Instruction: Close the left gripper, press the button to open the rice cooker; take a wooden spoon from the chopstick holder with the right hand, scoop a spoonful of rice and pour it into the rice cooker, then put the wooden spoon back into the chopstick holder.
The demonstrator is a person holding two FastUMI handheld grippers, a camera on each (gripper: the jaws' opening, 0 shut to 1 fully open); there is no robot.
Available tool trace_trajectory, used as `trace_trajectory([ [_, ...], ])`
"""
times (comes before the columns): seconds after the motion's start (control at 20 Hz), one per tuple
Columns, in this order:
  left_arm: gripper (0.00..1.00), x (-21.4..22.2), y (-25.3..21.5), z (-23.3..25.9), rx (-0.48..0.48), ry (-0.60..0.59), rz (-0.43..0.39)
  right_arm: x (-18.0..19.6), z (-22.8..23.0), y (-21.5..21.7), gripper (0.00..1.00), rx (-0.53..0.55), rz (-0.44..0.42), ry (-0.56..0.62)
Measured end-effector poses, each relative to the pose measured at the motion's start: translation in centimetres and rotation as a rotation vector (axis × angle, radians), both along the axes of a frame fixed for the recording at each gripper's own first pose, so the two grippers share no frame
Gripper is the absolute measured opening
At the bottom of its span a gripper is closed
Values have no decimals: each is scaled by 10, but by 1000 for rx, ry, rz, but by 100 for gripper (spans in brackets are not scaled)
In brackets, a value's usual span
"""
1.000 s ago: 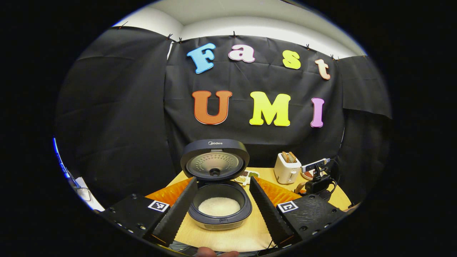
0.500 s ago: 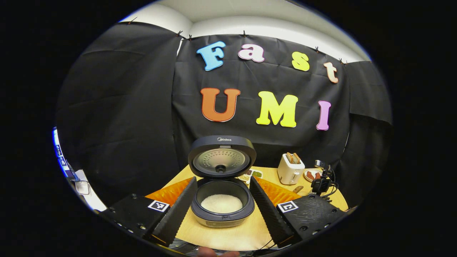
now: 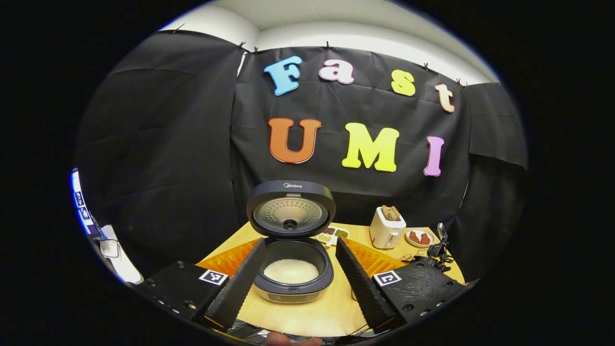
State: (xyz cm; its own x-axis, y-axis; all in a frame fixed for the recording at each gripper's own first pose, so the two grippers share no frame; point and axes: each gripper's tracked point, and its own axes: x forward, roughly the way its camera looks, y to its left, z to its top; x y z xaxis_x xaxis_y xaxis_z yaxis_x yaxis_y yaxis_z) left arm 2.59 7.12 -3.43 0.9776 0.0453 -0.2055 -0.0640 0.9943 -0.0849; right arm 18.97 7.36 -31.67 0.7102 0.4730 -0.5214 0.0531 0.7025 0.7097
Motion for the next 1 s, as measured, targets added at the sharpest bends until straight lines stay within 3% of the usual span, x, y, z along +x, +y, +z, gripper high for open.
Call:
trace_trajectory([
  [0.3,95,3,-18,1,1,6,-20,0,20,-30,12,156,-54,4],
  [0.65,95,9,-22,2,0,-19,-33,-2,92,-65,12,255,-113,-54],
  [1.0,95,-3,-11,-1,13,-47,-48,-6,187,-23,11,245,-46,-168],
])
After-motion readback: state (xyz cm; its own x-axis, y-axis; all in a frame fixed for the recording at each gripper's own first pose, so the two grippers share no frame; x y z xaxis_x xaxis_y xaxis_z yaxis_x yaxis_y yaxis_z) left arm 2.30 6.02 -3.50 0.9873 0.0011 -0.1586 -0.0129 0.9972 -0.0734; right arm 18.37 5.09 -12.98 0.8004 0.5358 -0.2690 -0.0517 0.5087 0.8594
